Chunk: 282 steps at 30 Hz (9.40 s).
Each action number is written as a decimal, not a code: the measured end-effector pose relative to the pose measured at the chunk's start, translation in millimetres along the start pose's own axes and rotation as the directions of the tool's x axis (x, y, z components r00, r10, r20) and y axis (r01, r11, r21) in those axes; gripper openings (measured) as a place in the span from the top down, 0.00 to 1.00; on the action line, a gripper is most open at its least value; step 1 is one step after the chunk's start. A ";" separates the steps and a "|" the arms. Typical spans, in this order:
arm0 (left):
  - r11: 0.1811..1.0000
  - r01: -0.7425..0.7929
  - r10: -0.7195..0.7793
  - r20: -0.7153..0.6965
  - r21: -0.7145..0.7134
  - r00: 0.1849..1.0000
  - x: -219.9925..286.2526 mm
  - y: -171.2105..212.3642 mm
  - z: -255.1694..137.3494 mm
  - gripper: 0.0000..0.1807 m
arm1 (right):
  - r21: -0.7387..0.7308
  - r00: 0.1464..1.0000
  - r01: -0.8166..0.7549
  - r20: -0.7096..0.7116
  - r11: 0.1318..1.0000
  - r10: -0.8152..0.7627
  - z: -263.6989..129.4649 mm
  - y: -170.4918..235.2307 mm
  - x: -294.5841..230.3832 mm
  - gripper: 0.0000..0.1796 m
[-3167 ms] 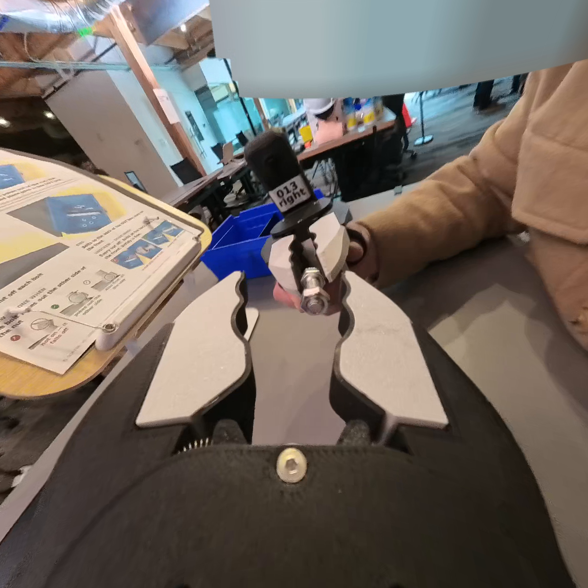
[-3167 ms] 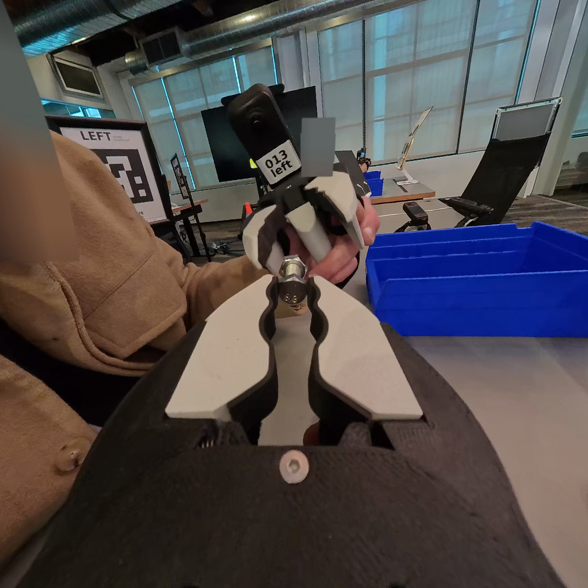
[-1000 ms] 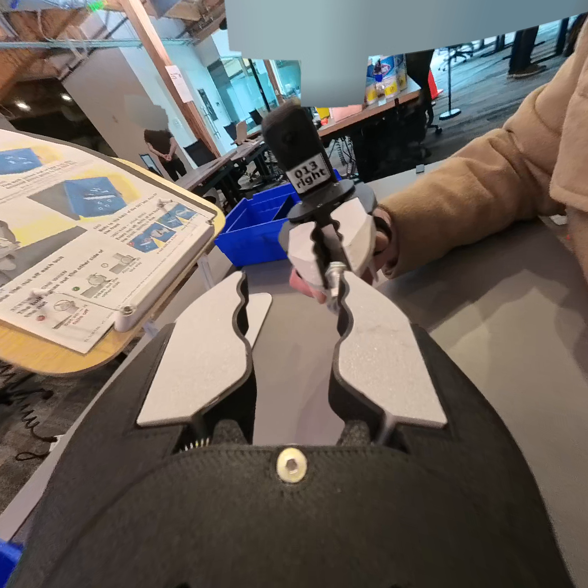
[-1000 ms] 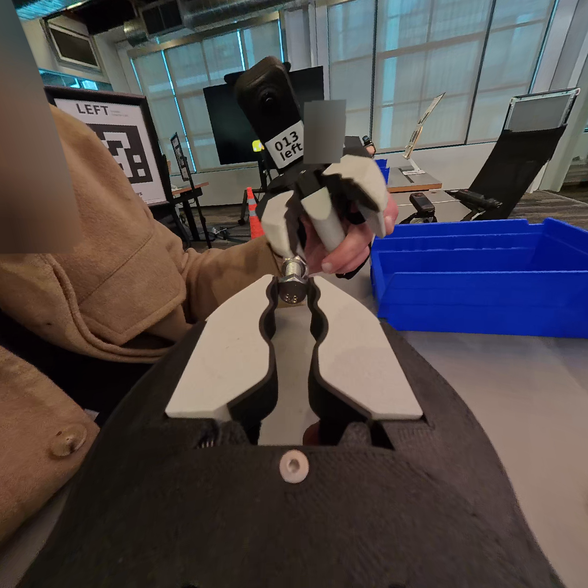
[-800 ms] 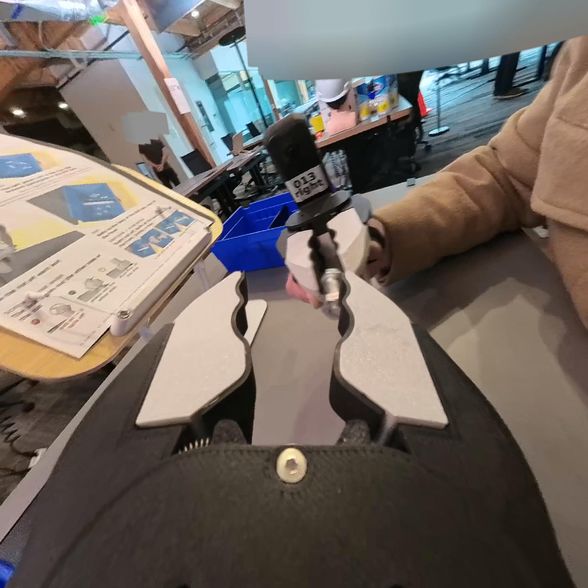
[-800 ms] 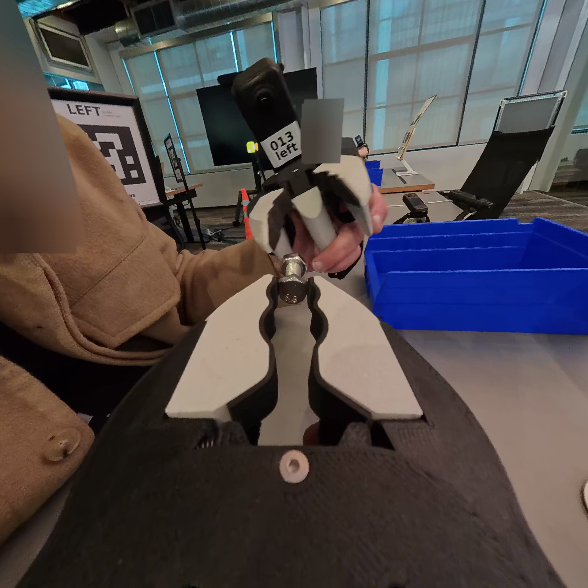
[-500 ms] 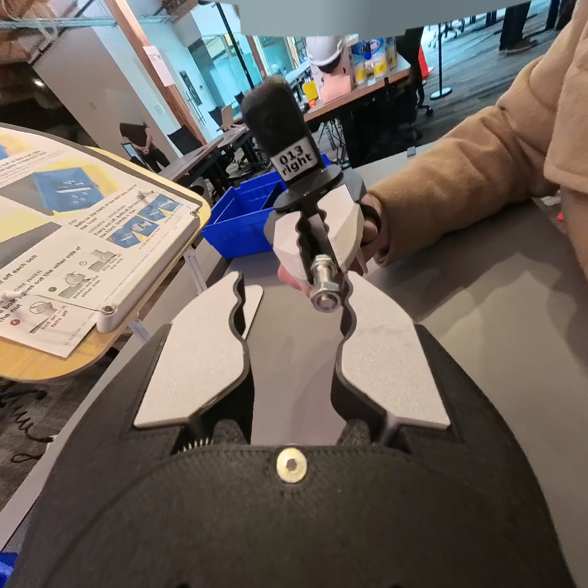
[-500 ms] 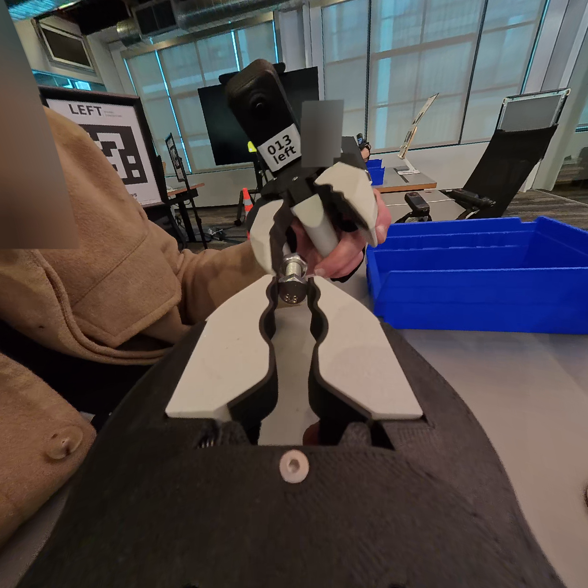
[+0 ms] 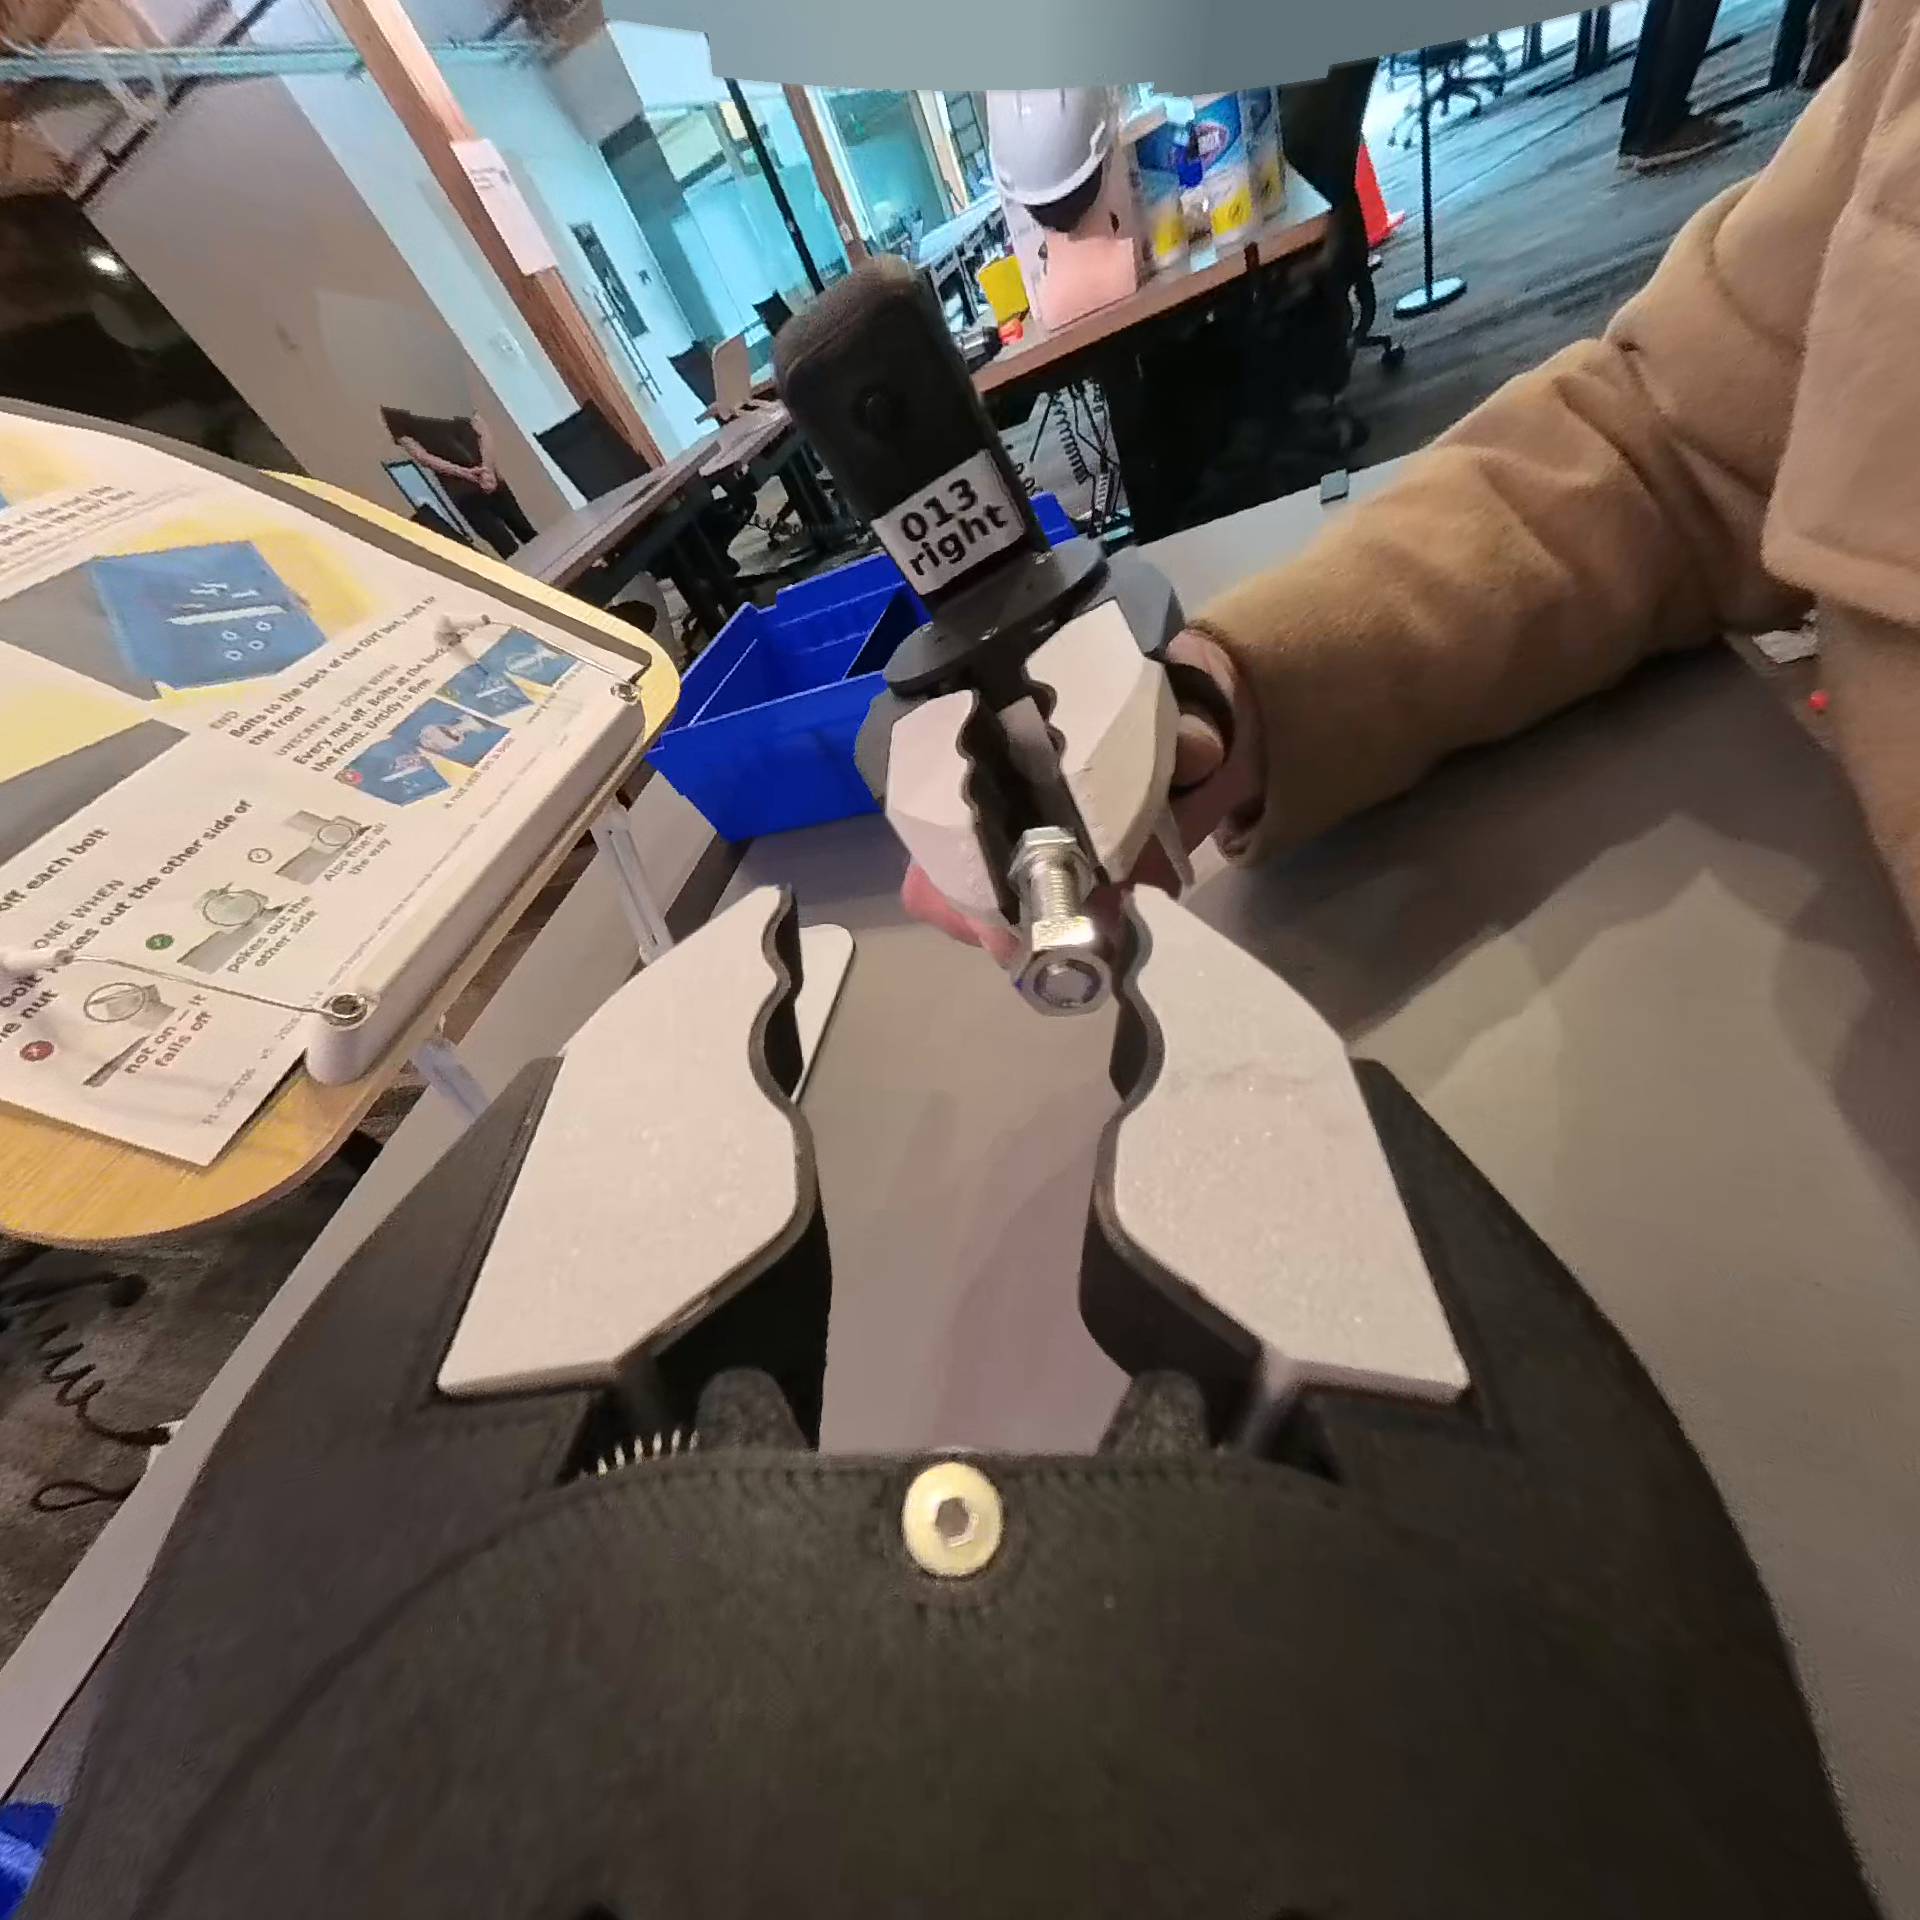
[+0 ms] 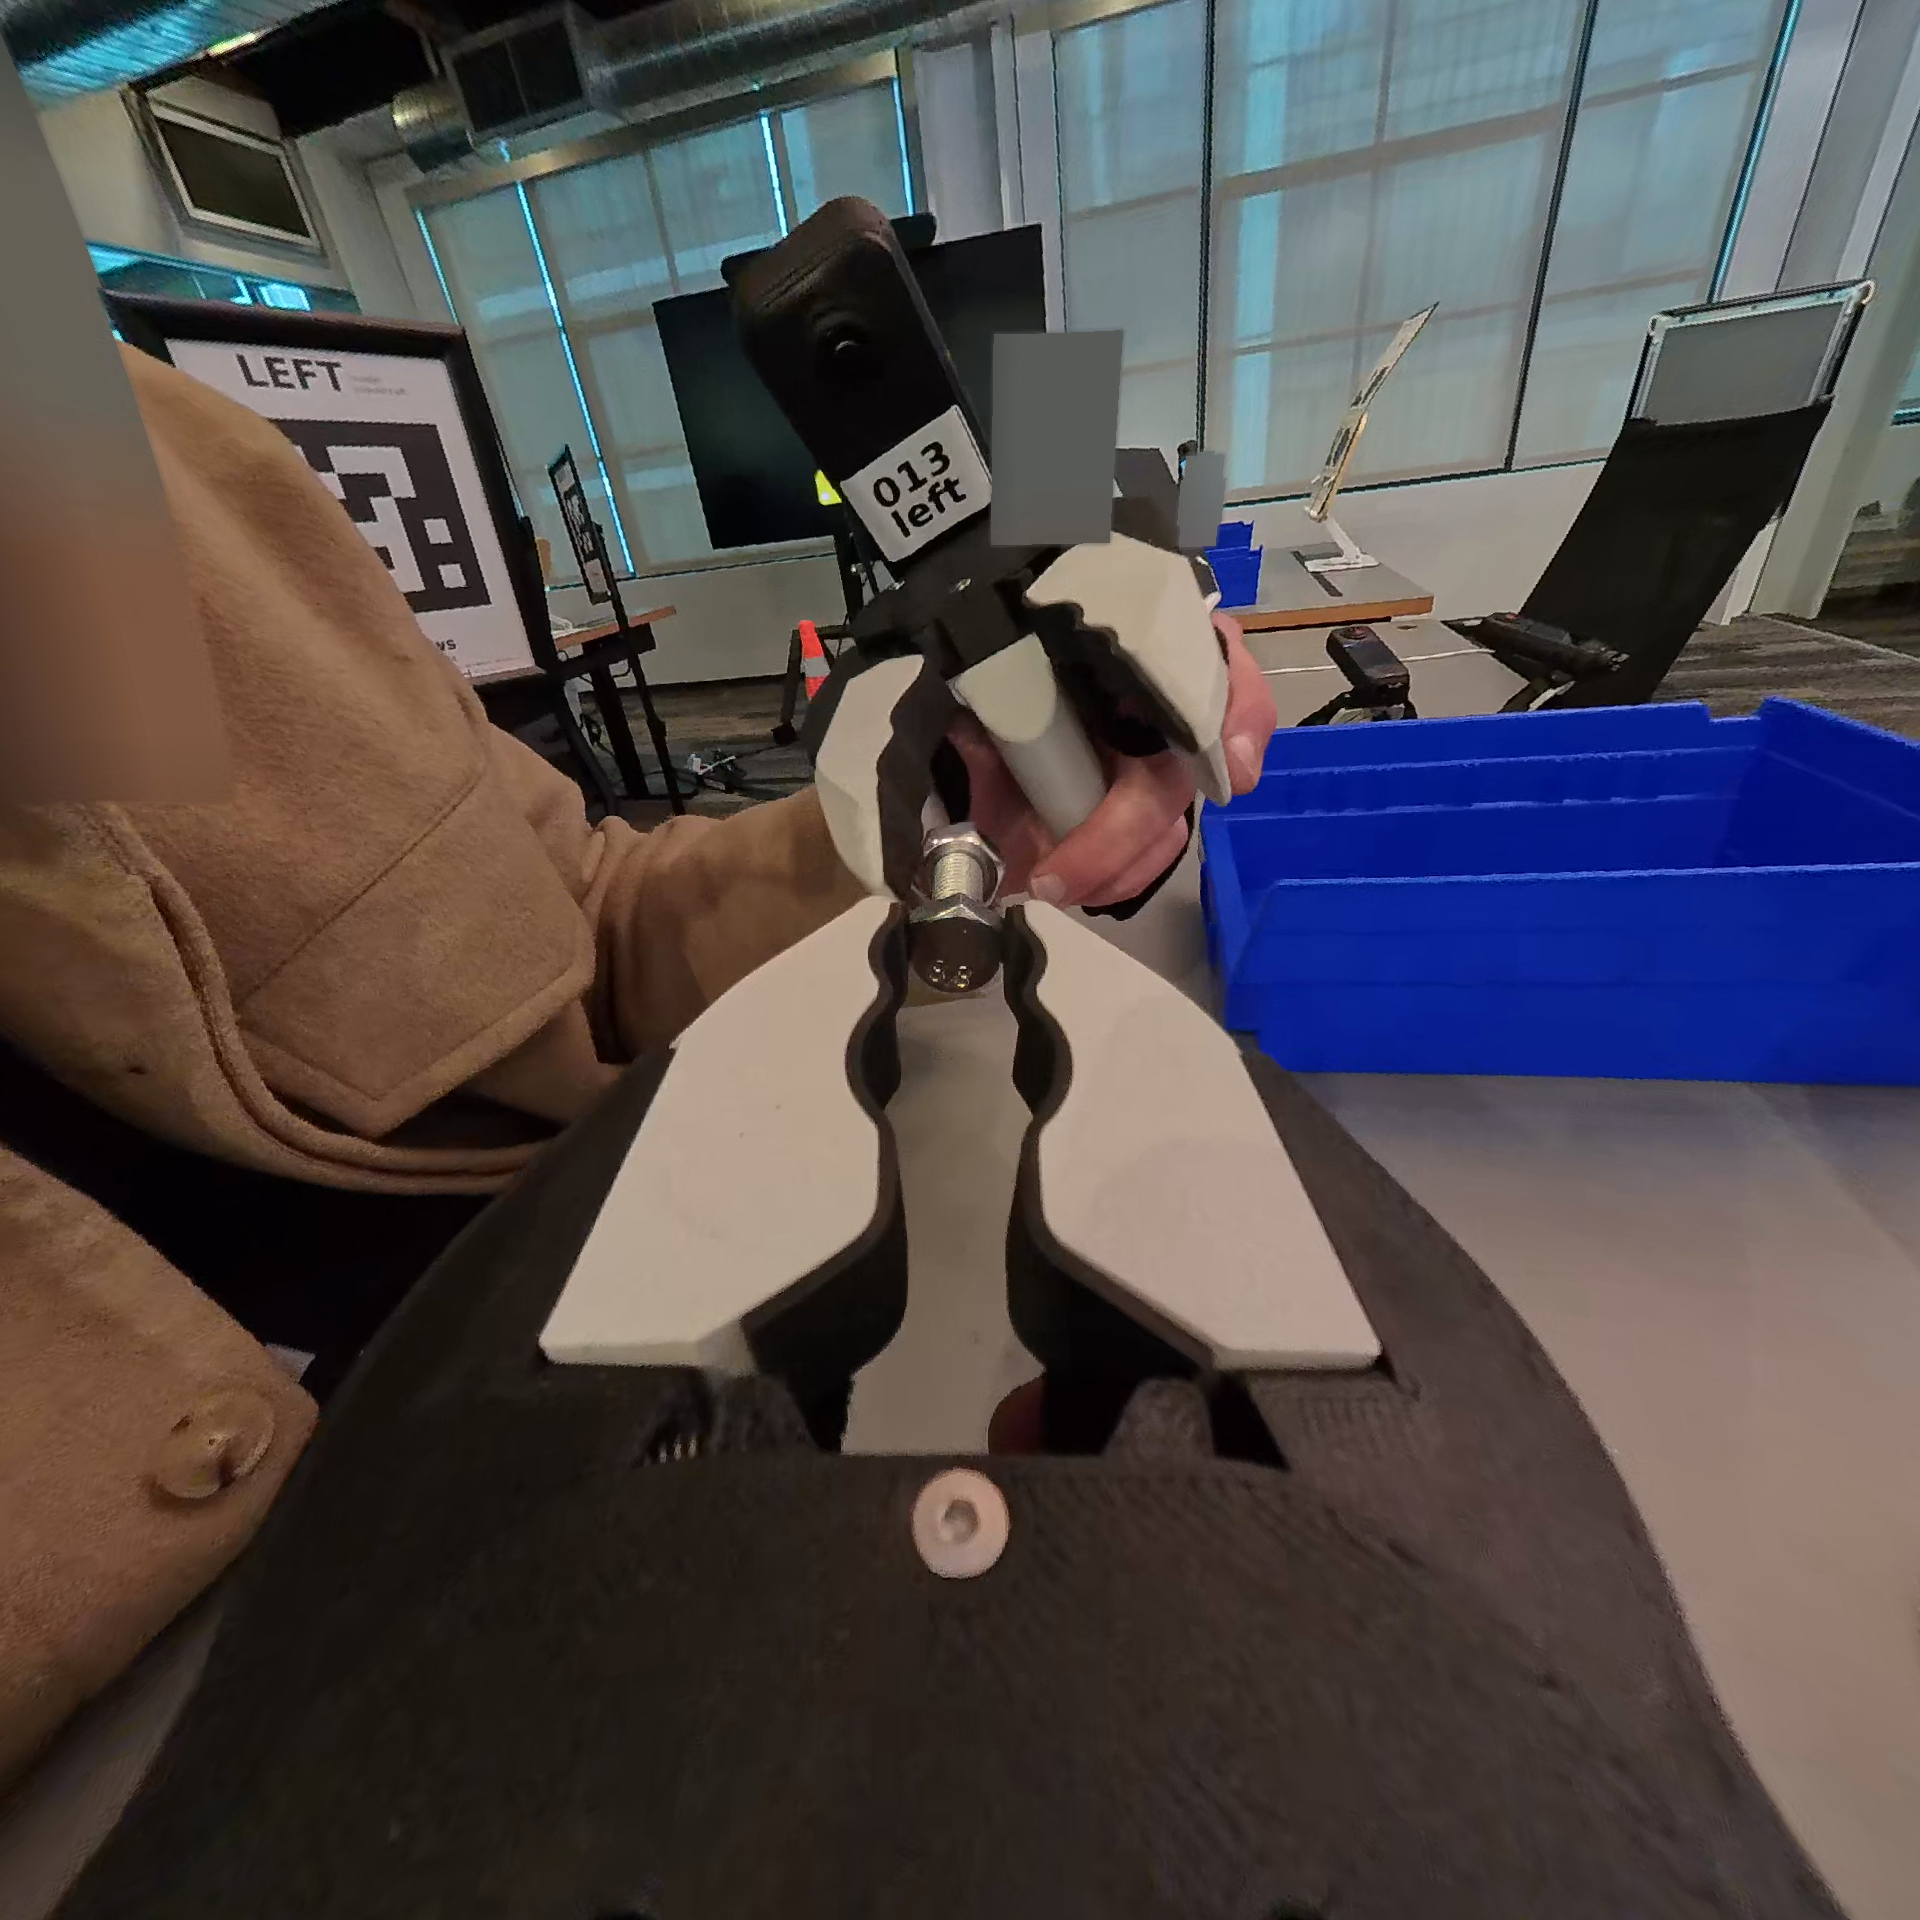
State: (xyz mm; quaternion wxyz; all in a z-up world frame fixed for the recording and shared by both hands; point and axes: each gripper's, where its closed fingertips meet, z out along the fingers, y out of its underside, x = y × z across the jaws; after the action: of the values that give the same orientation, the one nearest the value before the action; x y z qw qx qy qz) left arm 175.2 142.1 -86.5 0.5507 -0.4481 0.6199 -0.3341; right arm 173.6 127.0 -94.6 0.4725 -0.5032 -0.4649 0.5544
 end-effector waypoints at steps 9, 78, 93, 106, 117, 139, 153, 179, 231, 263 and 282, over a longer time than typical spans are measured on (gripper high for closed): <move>0.997 0.033 -0.036 0.041 0.067 0.999 -11.1 -9.9 -13.1 0.72 | 0.021 1.000 -0.010 0.004 1.000 0.009 -1.3 -2.0 0.6 0.90; 0.999 -0.049 0.049 0.032 -0.001 0.998 0.4 -5.2 1.1 0.70 | 0.059 0.997 -0.062 0.059 0.996 0.058 -4.5 -1.0 -0.6 0.90; 0.997 -0.078 0.077 -0.032 -0.026 0.996 12.2 -0.5 4.2 0.72 | 0.078 0.996 -0.075 0.062 0.994 0.070 -6.9 -3.4 0.7 0.90; 0.991 -0.122 0.120 -0.042 -0.055 0.992 14.2 4.4 12.0 0.89 | 0.094 0.994 -0.088 0.066 0.992 0.082 -7.4 -4.5 1.3 0.90; 0.987 -0.150 0.151 -0.003 -0.064 0.989 10.9 3.0 15.7 0.89 | 0.105 0.995 -0.087 0.052 0.991 0.082 -11.0 -10.9 3.0 0.85; 0.959 0.276 -0.258 -0.194 0.069 0.946 14.2 -5.8 5.7 0.90 | -0.107 0.902 0.397 -0.139 0.912 -0.409 -11.4 -12.1 1.0 0.90; 0.812 0.571 -0.477 -0.426 0.121 0.769 21.0 -12.6 11.1 0.90 | -0.404 0.657 0.653 -0.119 0.641 -0.745 -18.2 -6.9 3.2 0.77; 0.940 -0.317 0.331 0.112 -0.125 0.937 8.4 -6.2 7.2 0.89 | 0.158 0.923 -0.378 0.141 0.912 0.358 -10.1 -17.1 6.2 0.89; 0.840 0.507 -0.433 -0.324 0.194 0.841 13.2 -19.6 11.8 0.90 | -0.263 0.861 0.434 -0.158 0.861 -0.483 -27.6 -19.8 0.0 0.75; 0.874 0.471 -0.431 -0.256 0.117 0.865 12.3 -7.0 18.5 0.90 | -0.099 0.918 0.345 -0.172 0.933 -0.358 -20.8 -15.8 1.2 0.89; 0.609 0.785 -0.588 -0.598 0.116 0.545 29.1 -20.1 22.4 0.90 | -0.410 0.468 0.796 -0.049 0.445 -0.882 -24.5 -15.6 -20.3 0.90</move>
State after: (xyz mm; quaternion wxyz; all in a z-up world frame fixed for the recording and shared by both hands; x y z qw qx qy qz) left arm 201.3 109.5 -83.3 0.2626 -0.4416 0.4331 -0.7406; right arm 199.9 109.7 -78.2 0.6494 -0.3411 -0.6740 0.0873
